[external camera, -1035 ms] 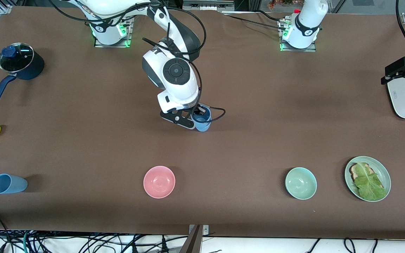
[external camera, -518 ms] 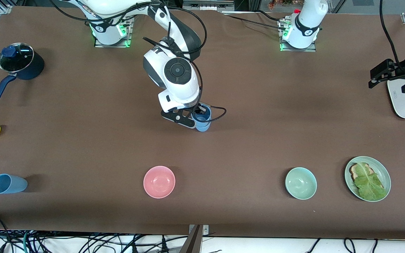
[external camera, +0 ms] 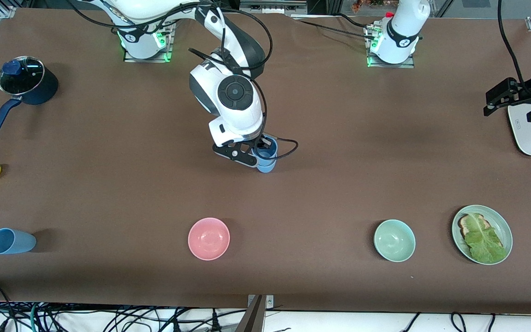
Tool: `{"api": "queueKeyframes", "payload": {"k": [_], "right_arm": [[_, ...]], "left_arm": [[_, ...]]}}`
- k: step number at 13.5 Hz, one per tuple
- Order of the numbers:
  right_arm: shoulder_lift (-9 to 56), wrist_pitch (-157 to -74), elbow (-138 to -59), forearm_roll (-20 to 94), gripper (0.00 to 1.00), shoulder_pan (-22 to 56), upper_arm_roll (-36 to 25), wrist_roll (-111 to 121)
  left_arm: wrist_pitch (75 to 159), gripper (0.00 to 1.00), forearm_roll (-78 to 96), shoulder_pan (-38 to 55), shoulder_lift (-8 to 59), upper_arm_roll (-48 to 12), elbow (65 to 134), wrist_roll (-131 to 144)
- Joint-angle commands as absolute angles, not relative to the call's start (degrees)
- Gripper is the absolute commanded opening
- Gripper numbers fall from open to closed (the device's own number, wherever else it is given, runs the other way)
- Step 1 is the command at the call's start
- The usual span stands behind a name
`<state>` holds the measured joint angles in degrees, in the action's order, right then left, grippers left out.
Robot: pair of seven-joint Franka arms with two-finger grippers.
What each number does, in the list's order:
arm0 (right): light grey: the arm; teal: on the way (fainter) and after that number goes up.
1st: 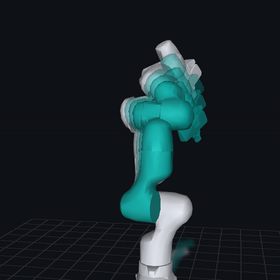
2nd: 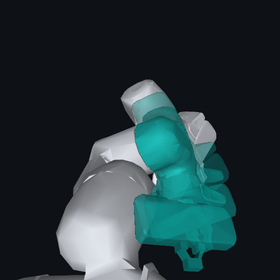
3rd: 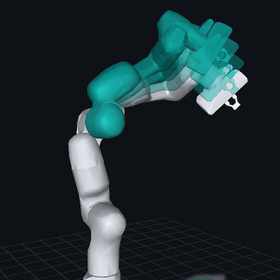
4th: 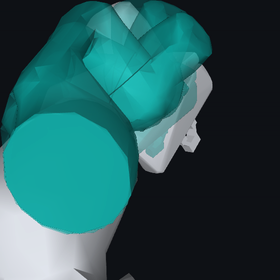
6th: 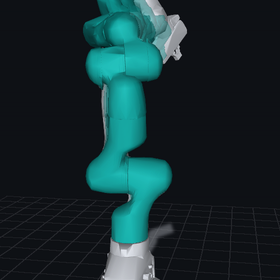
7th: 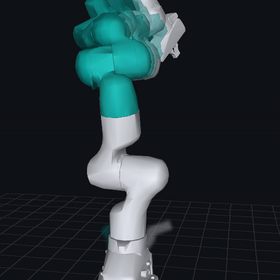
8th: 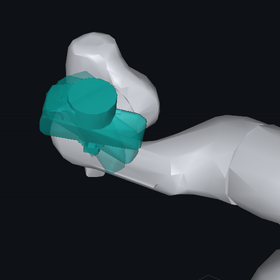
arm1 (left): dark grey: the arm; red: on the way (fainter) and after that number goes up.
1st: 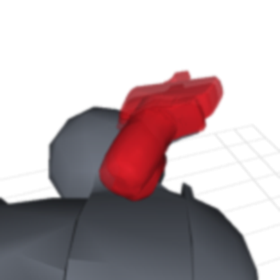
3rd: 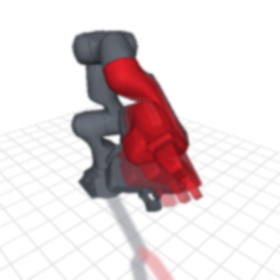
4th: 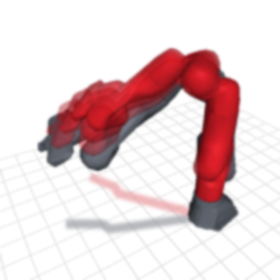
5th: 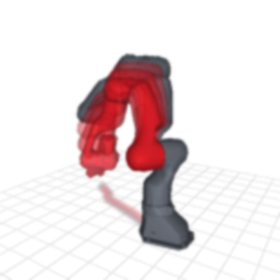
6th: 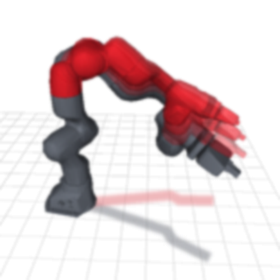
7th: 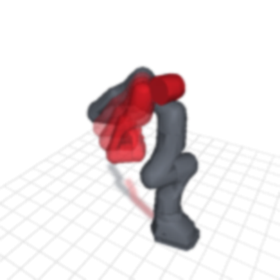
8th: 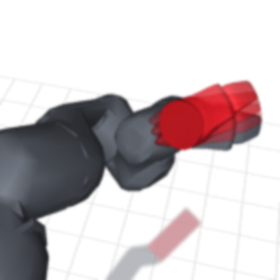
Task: Stack blue cups with both arms
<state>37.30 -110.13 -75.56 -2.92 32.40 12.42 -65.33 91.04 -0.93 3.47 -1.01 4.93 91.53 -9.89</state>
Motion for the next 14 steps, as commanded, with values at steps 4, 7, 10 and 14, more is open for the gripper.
{"api": "queueKeyframes", "payload": {"k": [4,7,10,14], "right_arm": [[39.1,-109.8,-73.4,-3.9,0.00,32.9,12.4,-66.4],[39.2,-109.8,-73.3,-3.6,0.40,32.8,12.3,-66.4],[39.1,-110.0,-72.9,-4.0,1.00,32.7,12.1,-65.8],[38.2,-107.8,-71.2,-4.9,1.00,31.5,11.8,-61.5]], "left_arm": [[91.5,0.99,-1.7,2.8,-1.1,5.0,90.8,-12.1],[91.6,0.99,0.0,2.8,-0.8,5.0,90.6,-11.0],[91.6,0.99,1.6,2.8,-0.7,5.1,90.6,-9.2],[91.6,0.99,1.6,3.4,-0.7,4.9,90.6,-5.4]]}}
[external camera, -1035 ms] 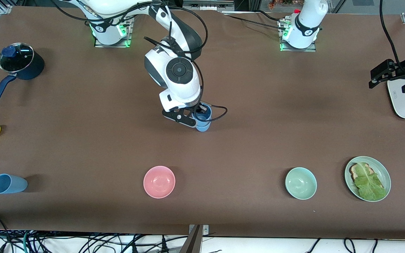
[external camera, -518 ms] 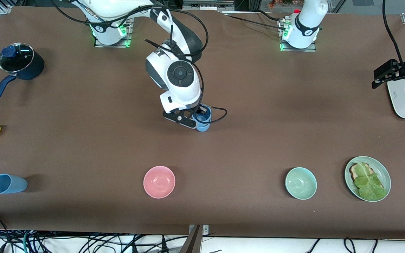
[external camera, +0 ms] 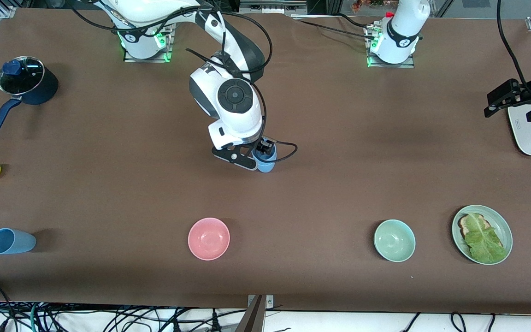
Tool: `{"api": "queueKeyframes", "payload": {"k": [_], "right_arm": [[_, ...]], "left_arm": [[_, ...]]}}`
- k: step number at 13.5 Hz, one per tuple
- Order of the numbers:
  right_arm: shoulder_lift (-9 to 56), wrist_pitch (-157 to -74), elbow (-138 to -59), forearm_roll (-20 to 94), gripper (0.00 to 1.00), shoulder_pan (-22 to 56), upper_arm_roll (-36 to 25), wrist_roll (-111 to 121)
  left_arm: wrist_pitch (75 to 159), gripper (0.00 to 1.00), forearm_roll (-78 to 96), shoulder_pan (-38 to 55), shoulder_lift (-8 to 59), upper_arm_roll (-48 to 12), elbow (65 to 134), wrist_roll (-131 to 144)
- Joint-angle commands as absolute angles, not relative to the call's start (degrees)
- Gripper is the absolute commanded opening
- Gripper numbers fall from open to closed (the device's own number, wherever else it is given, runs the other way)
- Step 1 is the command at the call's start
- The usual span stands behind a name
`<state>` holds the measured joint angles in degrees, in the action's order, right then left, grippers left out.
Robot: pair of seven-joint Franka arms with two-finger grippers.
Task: Stack blue cups with both arms
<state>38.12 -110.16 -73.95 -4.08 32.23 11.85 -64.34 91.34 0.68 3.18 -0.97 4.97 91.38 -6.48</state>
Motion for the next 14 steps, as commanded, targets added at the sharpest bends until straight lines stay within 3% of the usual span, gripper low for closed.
{"api": "queueKeyframes", "payload": {"k": [1,10,14], "right_arm": [[37.7,-105.8,-70.8,-4.8,1.00,30.2,11.9,-59.0],[28.8,-92.3,-71.4,-4.2,1.00,16.7,11.2,-32.5],[17.9,-93.9,-84.4,-4.4,1.00,11.4,6.5,-19.5]], "left_arm": [[91.6,0.99,1.6,3.4,-0.7,4.9,90.6,-5.5],[91.5,0.99,1.5,3.6,-0.7,4.8,90.6,-5.1],[91.5,0.99,1.5,3.7,-0.7,4.7,90.6,-5.3]]}}
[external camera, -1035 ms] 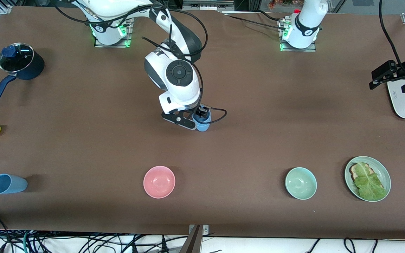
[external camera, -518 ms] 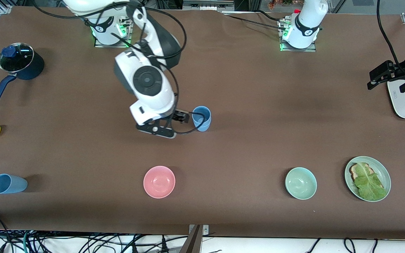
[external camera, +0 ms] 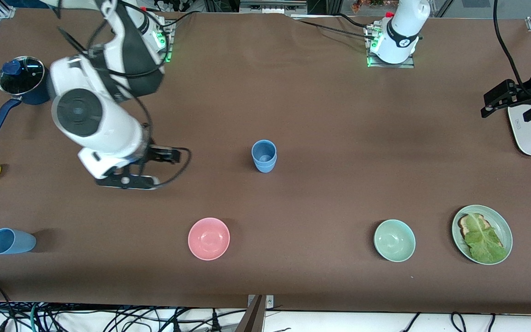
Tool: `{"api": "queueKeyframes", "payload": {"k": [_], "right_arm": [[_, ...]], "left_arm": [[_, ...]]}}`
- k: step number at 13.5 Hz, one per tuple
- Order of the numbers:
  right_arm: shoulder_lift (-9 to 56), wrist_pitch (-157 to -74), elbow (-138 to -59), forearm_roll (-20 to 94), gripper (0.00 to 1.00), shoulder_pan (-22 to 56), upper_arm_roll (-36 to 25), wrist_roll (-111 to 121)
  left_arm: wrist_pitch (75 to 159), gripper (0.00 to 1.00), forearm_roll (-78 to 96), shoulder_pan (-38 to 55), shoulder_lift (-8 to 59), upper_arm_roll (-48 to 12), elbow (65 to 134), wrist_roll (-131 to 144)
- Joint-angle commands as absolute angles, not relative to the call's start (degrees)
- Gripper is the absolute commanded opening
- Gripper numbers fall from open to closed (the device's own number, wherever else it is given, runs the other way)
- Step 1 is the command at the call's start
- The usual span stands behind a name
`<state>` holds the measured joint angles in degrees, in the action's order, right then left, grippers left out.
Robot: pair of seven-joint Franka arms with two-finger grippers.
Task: Stack blue cups with both arms
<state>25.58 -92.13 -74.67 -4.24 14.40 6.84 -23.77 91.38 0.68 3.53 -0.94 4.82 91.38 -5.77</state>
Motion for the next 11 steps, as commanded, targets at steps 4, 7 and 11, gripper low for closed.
{"api": "queueKeyframes", "payload": {"k": [4,7,11], "right_arm": [[7.1,-97.1,-96.0,-4.2,1.00,7.7,-0.2,-2.3],[-0.3,-96.5,-99.3,-4.3,1.00,5.5,-0.4,-1.7],[-4.9,-89.5,-97.4,-4.0,1.00,4.5,-2.5,-1.2]], "left_arm": [[91.5,0.99,1.5,3.7,-0.6,4.7,90.6,-5.6],[91.3,0.99,1.6,3.8,-0.6,4.7,90.6,-5.6],[91.3,0.99,1.5,3.8,-0.6,4.7,90.6,-5.5]]}}
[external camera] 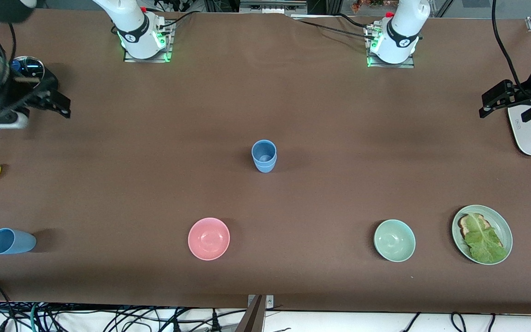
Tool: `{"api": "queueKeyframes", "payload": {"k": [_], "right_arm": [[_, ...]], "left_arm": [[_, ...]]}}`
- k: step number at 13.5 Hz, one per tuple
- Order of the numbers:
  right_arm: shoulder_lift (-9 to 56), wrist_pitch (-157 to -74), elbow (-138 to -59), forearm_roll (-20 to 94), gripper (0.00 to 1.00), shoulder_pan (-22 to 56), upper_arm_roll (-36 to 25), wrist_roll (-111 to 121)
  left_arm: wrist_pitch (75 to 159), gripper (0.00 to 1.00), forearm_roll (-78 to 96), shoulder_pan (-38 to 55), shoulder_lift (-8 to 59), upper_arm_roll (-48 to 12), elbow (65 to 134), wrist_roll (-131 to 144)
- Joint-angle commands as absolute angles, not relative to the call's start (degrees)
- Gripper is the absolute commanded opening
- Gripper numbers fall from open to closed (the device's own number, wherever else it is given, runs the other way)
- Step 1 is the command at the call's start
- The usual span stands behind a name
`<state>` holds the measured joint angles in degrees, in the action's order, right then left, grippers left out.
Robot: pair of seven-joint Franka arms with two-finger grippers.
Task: Stack blue cups with both arms
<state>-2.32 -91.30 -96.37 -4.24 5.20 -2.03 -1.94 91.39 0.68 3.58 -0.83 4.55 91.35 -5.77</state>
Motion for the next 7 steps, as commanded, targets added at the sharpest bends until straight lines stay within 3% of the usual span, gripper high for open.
{"api": "queueKeyframes", "payload": {"k": [1,7], "right_arm": [[-4.0,-86.9,-95.5,-3.0,1.00,3.1,-2.5,-1.1],[-1.3,-87.7,-95.0,0.3,1.00,2.0,-2.5,-2.2]], "left_arm": [[91.3,0.99,1.5,3.8,-0.6,4.7,90.6,-5.5],[91.3,0.99,1.2,3.5,-0.6,4.0,90.6,-5.8]]}}
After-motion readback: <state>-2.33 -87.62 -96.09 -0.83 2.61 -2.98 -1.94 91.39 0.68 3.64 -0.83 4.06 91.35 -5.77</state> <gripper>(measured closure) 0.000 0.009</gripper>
